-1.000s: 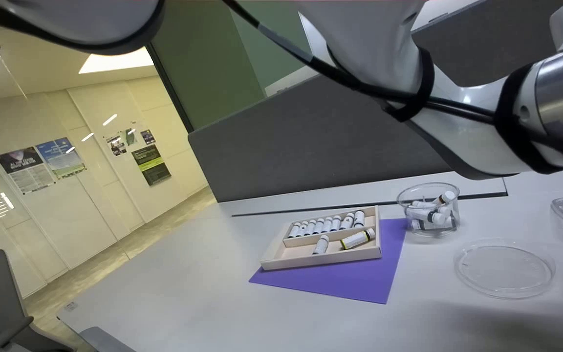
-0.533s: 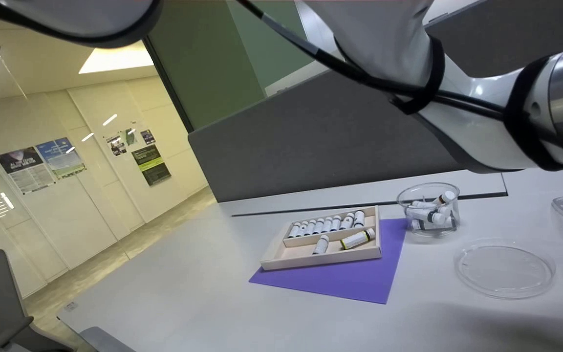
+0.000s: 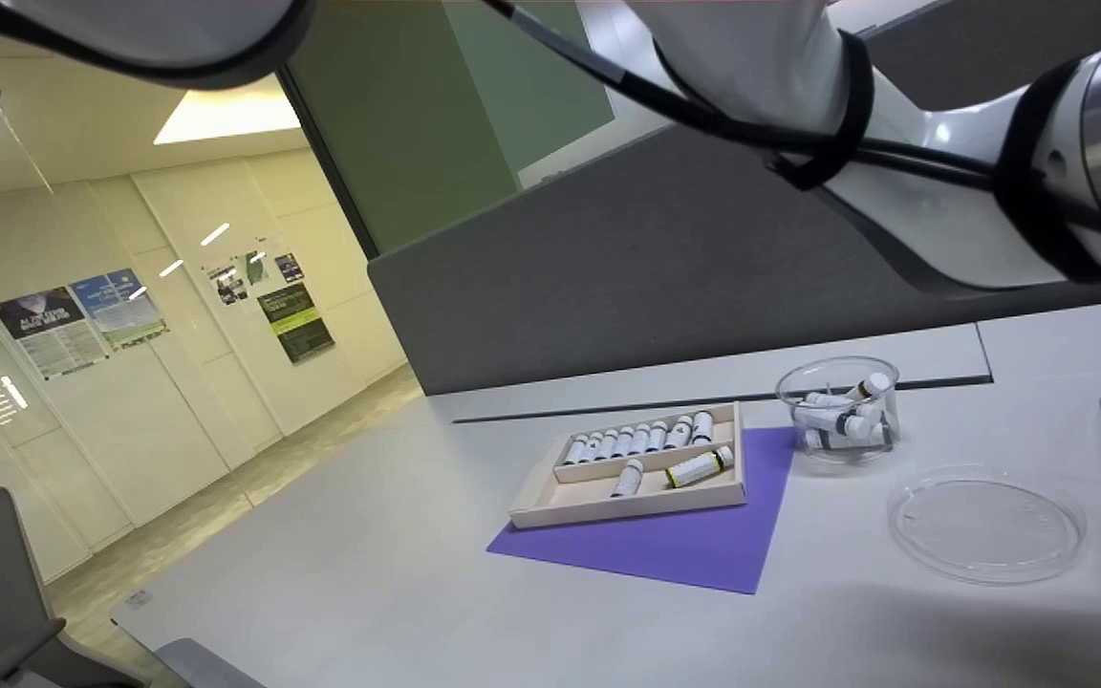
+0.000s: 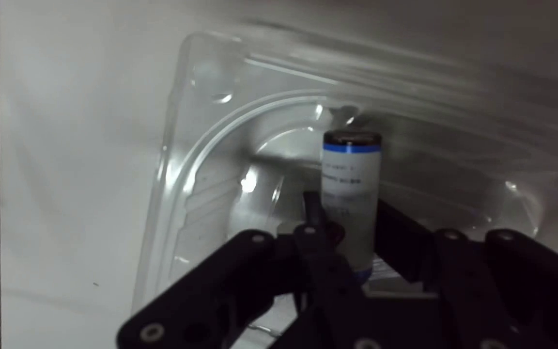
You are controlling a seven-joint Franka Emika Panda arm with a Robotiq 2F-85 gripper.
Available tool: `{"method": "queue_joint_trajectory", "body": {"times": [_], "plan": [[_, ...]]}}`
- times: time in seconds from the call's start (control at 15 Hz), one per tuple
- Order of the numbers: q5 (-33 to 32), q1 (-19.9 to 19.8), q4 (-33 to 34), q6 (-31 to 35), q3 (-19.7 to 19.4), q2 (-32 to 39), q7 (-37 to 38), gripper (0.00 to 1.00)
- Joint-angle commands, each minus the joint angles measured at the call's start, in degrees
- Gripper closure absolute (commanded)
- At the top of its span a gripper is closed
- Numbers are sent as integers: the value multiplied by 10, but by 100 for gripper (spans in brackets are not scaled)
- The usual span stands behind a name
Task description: Move one item from the glass box and set it on the left side of the lower section of the tray
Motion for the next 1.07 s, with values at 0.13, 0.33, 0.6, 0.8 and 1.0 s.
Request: {"method": "queue_joint_trajectory", "body": {"times": [0.13, 0.33, 0.6, 0.8, 1.0], "plan": [[24, -7, 12, -58, 9, -41, -44, 95], [17, 1, -24, -9, 10, -74, -43, 95], [18, 9, -87, 89, 32, -129, -51, 95], [7, 33, -141, 133, 49, -167, -51, 95], [7, 82, -190, 164, 45, -201, -54, 95]]}}
